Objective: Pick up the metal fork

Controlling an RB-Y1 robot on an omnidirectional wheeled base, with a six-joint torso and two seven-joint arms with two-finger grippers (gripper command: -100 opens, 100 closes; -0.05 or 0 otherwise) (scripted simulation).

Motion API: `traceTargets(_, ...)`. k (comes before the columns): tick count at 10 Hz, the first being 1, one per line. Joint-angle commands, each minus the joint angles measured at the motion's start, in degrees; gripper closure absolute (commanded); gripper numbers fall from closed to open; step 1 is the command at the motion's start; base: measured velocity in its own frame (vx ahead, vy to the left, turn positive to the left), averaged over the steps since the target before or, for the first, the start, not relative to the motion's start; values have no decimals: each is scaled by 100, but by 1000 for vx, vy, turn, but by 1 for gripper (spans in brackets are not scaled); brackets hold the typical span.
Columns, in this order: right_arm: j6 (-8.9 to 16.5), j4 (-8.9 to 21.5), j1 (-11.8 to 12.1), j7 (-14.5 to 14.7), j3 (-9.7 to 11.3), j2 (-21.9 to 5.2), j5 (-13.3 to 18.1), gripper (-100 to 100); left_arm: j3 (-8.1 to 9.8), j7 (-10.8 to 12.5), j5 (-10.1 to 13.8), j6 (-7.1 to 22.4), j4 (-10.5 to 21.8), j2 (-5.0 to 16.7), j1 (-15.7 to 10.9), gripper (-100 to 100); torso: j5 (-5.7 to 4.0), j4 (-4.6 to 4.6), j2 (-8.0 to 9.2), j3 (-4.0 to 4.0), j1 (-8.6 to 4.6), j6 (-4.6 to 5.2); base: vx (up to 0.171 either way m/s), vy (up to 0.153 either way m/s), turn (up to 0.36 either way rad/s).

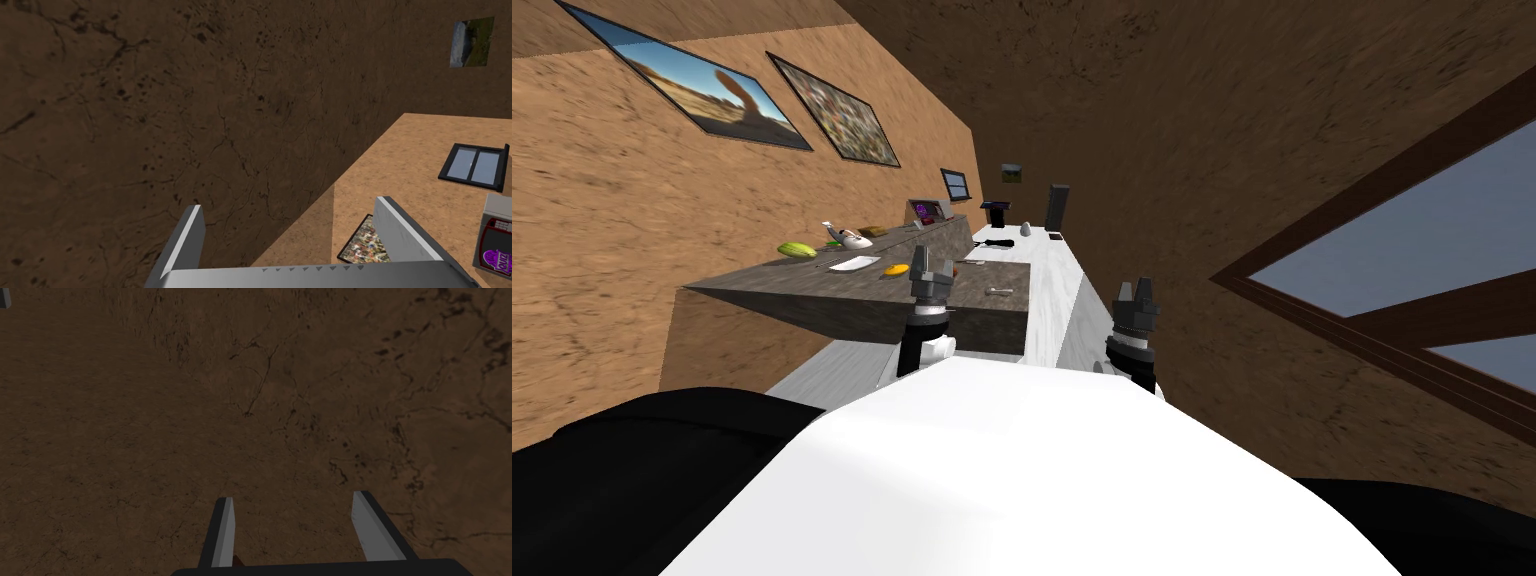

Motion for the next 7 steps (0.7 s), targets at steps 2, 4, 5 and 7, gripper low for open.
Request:
traceTargets(2,0,0,0,0,0,0,0,0,51,11,-39,410,123,161,-156,-100,0,0,0,0,0,-2,-13,5,-25)
traceTargets(4,0,0,0,0,0,0,0,0,80,9,-77,685,240,243,-286,-100,0,0,0,0,0,-1,-13,4,-29)
traceTargets(5,0,0,0,0,0,0,0,0,80,9,-77,746,240,243,-286,-100,0,0,0,0,-1,-1,-13,3,-22)
traceTargets(7,0,0,0,0,0,0,0,0,115,6,-120,1068,367,312,-428,-100,0,0,0,0,0,0,-15,5,-36)
